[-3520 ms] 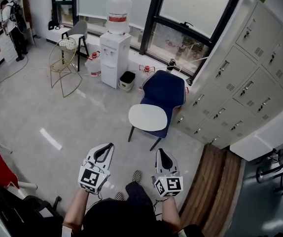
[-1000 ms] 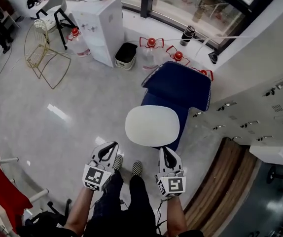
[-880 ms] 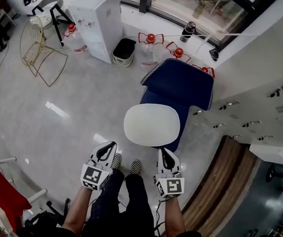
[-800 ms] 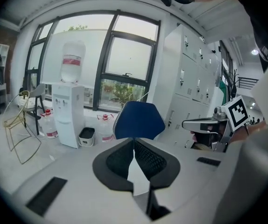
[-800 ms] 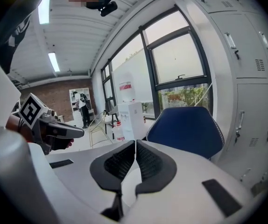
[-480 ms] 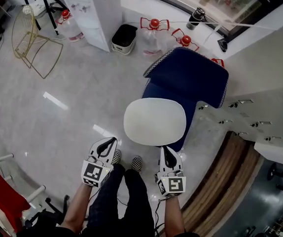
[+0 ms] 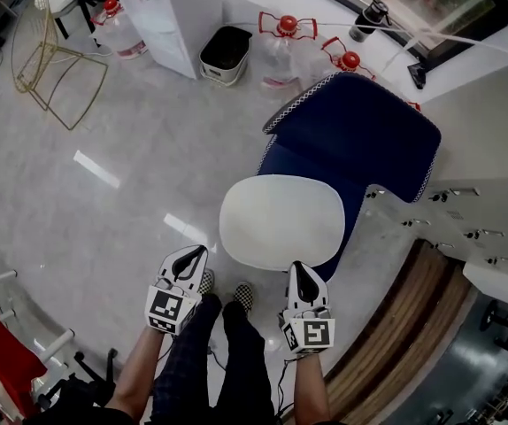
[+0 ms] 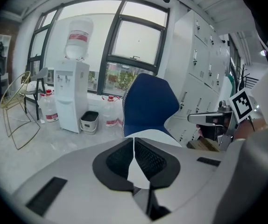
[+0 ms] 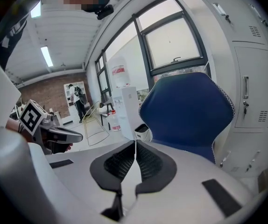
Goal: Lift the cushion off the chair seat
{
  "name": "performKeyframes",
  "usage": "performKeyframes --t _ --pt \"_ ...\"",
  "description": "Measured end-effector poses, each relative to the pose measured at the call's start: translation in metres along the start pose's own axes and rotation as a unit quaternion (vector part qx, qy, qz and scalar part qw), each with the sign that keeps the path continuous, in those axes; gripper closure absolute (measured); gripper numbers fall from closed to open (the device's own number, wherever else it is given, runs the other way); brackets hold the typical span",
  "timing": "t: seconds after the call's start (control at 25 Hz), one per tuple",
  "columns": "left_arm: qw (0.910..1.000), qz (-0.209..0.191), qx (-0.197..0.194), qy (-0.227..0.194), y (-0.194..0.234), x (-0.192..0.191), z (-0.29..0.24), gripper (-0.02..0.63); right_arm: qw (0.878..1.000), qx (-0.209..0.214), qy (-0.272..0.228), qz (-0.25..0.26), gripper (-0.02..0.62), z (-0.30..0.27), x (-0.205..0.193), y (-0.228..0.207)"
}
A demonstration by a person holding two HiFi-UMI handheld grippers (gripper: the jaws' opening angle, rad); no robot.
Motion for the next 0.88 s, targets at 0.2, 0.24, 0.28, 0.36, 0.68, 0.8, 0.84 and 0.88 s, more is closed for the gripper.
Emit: performKeyframes --t 0.2,0.24,0.28,0.36,0.68,0.8,0.84,0.88 --pt "1.0000 -0.001 0.001 0.004 0.008 -0.032 -0.027 0.584 1.000 0.004 0.007 0.001 0.566 -0.015 -0.038 -0.008" --pt "1.0000 -0.001 0.001 0.004 0.010 -0.038 -0.032 0.584 1.000 0.003 0.008 0.001 0.566 -0.017 -0.044 -0.011" --pt "1.0000 -0.001 0.001 0.004 0.011 -0.043 -0.037 0.584 1.000 0.001 0.009 -0.001 0.566 -0.019 -0.049 -0.013" --pt "1.0000 0.001 0.001 0.004 0.014 -0.050 -0.046 0.584 1.000 -0.001 0.013 -0.002 0.566 -0.023 -0.059 -0.018" --pt "0.9997 0.020 -0.009 0.014 0.020 -0.067 -0.070 0.583 1.000 -0.015 0.016 -0.008 0.566 -0.030 -0.075 -0.032" --pt "0.9985 0.047 -0.017 0.022 0.021 -0.079 -0.076 0.581 1.000 -0.018 0.016 -0.012 0.566 -0.031 -0.077 -0.035" --pt "0.9979 0.056 -0.020 0.025 0.022 -0.083 -0.079 0.580 1.000 -0.019 0.015 -0.013 0.565 -0.031 -0.078 -0.036" --pt "0.9971 0.066 -0.025 0.028 0.022 -0.086 -0.082 0.551 1.000 -0.020 0.015 -0.014 0.566 -0.031 -0.078 -0.036"
Point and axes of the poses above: the fingertips, and each gripper's own axes: z backward along the fingers, y to its left, x out of its top, the point moved 4 cm from there along z, backward along the fingers, and after that the axes turned 4 degrees about -y, right-handed, at the moved point
